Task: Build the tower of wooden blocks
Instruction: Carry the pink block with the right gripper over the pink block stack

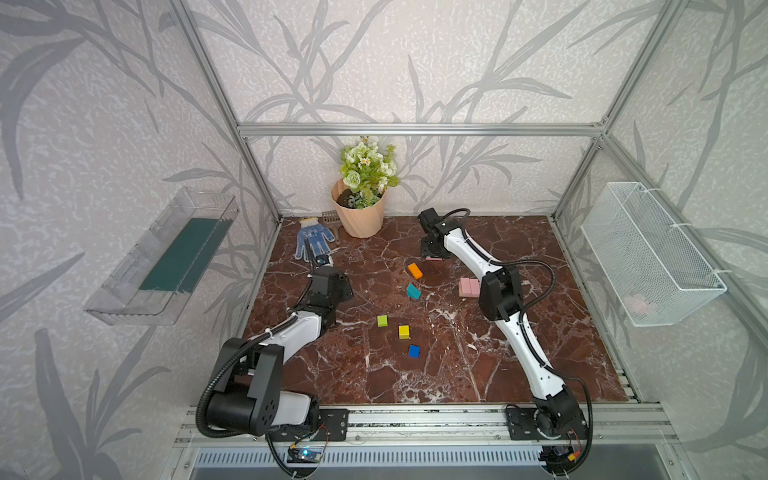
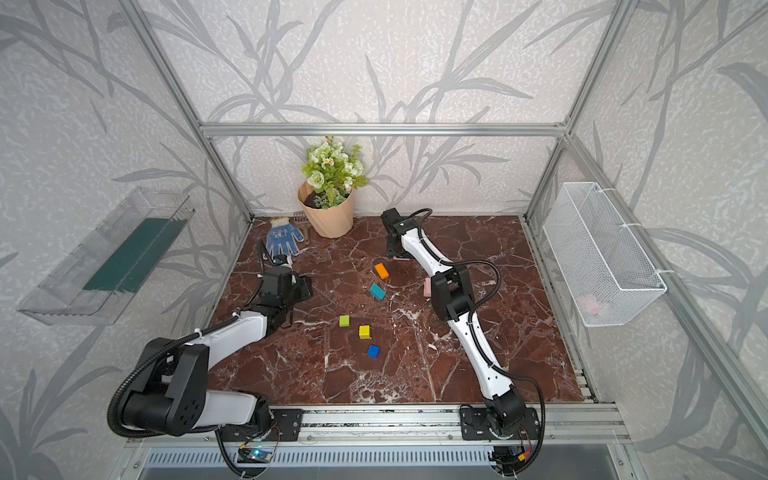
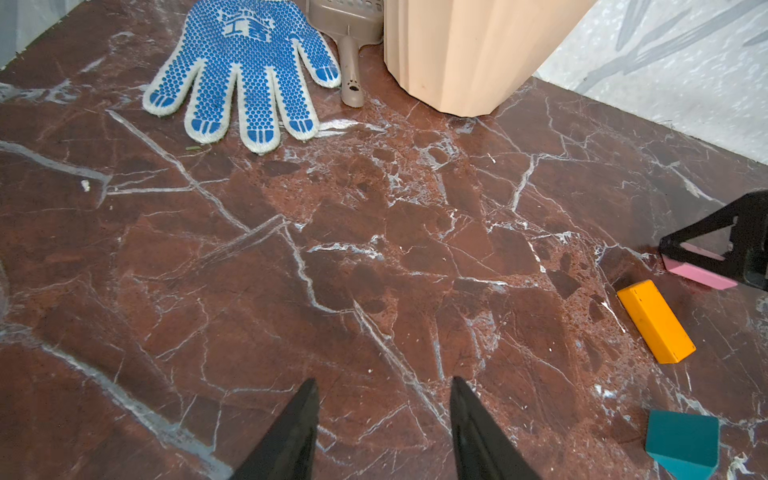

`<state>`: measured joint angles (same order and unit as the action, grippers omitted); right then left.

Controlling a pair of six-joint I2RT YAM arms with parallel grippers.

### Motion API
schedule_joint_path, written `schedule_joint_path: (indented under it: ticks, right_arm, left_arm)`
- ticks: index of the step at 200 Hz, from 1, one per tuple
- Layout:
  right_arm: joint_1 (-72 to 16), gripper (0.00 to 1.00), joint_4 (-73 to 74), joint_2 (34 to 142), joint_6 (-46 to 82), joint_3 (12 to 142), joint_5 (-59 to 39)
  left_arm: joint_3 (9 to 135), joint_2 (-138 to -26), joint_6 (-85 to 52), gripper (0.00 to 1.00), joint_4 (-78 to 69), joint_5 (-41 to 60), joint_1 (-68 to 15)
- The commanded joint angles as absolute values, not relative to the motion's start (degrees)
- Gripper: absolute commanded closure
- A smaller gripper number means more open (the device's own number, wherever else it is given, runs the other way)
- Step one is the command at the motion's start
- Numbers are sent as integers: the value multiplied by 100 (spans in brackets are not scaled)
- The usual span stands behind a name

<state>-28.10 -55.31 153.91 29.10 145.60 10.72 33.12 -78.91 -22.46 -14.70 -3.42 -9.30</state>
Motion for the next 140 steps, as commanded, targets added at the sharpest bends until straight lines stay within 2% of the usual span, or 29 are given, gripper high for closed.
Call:
schedule_joint_path:
  ticks: [1,12,36,69,106,140]
  right_arm:
    - [-2874,58,-5931,14485,2692,14202,1082]
    - [-2892,59,-5850,14105,2608,13759,1172]
    - [-2898,61,-5241,13018,2443,12306,1176]
    - [-2844,61,-4185,11374,2265,10004,1387]
    - [-2747,69,-3395,10197,2118,8210,1607]
    - [-2695,68,-2435,9547,1998,7050,1731]
  left_arm:
    - [3156,-7837,-1970,49,-1845,184,-909]
    - [3024,-7758,-1895,45,-2056,451,-918]
    - [2545,-7381,-1812,27,-2682,741,-923]
    - [1809,-6757,-1792,14,-3546,783,-932]
    - [1811,-6793,-1824,11,-3599,701,-933]
    - [1965,-6936,-1819,13,-3419,713,-951]
